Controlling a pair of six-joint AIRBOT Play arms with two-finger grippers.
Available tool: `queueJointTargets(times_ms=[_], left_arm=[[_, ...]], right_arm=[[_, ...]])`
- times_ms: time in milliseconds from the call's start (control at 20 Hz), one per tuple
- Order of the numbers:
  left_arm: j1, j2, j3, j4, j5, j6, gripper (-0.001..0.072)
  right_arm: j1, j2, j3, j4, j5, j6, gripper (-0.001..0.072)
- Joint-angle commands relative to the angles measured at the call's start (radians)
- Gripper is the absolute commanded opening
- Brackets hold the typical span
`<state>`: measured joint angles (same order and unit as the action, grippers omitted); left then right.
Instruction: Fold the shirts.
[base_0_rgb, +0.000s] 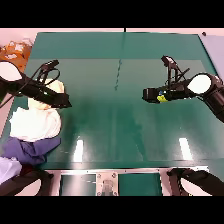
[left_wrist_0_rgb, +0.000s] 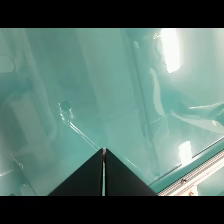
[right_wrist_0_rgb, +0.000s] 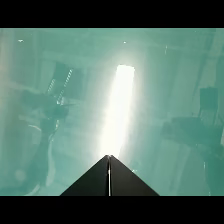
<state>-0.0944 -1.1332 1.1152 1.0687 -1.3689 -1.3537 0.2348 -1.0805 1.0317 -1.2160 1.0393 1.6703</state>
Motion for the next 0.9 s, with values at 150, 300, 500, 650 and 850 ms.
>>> queueJointTargets(times_ms=[150, 300, 500, 650, 850], left_arm=[[0.0, 0.001, 0.0, 0.0, 0.0, 0.0, 0.002], [0.0, 0.0, 0.0, 0.0, 0.0, 0.0, 0.002], [0.0, 0.0, 0.0, -0.004, 0.001, 0.0, 0.002], [0.0, 0.0, 0.0, -0.021, 0.069, 0.0, 0.002], [0.0, 0.0, -0.001, 0.14, 0.177, 0.0, 0.0422]], right_arm=[[0.001, 0.001, 0.0, 0.0, 0.0, 0.0, 0.0012], [0.001, 0.001, 0.0, 0.0, 0.0, 0.0, 0.0012], [0.001, 0.001, 0.0, 0.0, 0.0, 0.0, 0.0012], [0.001, 0.001, 0.0, 0.0, 0.0, 0.0, 0.0012], [0.001, 0.0, 0.0, 0.003, -0.023, 0.0, 0.0012]])
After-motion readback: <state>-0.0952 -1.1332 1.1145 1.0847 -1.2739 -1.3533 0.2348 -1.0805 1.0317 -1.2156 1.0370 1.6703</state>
